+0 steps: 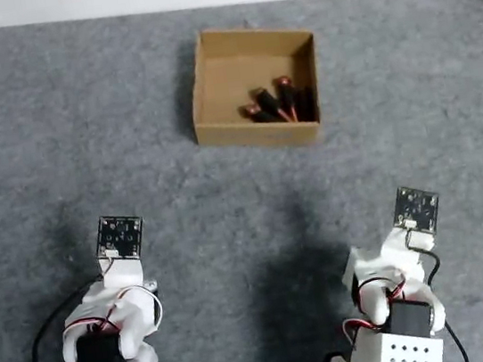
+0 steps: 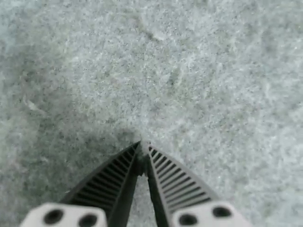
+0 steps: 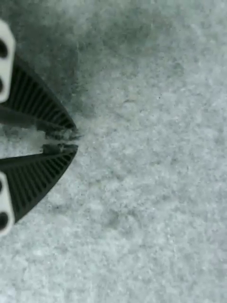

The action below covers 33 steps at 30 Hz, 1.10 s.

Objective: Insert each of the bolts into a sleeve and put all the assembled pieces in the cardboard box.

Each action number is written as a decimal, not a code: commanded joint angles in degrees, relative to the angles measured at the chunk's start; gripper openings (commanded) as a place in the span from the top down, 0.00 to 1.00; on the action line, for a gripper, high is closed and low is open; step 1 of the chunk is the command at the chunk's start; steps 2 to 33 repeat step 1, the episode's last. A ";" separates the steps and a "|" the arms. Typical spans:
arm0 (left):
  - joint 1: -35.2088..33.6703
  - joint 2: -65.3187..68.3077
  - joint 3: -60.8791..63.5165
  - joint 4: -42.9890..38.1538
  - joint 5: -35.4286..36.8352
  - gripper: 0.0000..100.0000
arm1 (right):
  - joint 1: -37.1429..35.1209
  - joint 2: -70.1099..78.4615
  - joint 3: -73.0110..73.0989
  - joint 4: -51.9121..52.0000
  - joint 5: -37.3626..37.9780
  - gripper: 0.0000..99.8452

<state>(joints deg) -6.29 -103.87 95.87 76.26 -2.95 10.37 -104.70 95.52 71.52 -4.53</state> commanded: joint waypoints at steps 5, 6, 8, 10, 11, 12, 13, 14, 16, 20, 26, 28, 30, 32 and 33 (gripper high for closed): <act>0.66 -0.75 1.27 0.35 -0.09 0.99 | 0.57 -0.48 8.75 -0.04 0.88 0.99; 0.66 -0.75 1.27 0.35 -0.09 0.99 | 0.57 -0.48 8.75 -0.04 0.88 0.99; 0.66 -0.75 1.27 0.35 -0.09 0.99 | 0.57 -0.48 8.75 -0.04 0.88 0.99; 0.66 -0.75 1.27 0.35 -0.09 0.99 | 0.57 -0.48 8.75 -0.04 0.88 0.99; 0.66 -0.75 1.27 0.35 -0.09 0.99 | 0.57 -0.48 8.75 -0.04 0.88 0.99; 0.66 -0.75 1.27 0.35 -0.09 0.99 | 0.57 -0.48 8.75 -0.04 0.88 0.99; 0.66 -0.75 1.27 0.35 -0.09 0.99 | 0.57 -0.48 8.75 -0.04 0.88 0.99; 0.66 -0.75 1.27 0.35 -0.09 0.99 | 0.57 -0.48 8.75 -0.04 0.88 0.99; 0.66 -0.75 1.27 0.35 -0.09 0.99 | 0.57 -0.48 8.75 -0.04 0.88 0.99; 0.66 -0.75 1.27 0.35 -0.09 0.99 | 0.57 -0.48 8.75 -0.04 0.88 0.99; 0.66 -0.75 1.27 0.35 -0.09 0.99 | 0.57 -0.48 8.75 -0.04 0.88 0.99; 0.66 -0.75 1.27 0.35 -0.09 0.99 | 0.57 -0.48 8.75 -0.04 0.88 0.99; 0.66 -0.75 1.27 0.35 -0.09 0.99 | 0.57 -0.48 8.75 -0.04 0.88 0.99; 0.66 -0.75 1.27 0.35 -0.09 0.99 | 0.57 -0.48 8.75 -0.04 0.88 0.99; 0.66 -0.75 1.27 0.35 -0.09 0.99 | 0.57 -0.48 8.75 -0.04 0.88 0.99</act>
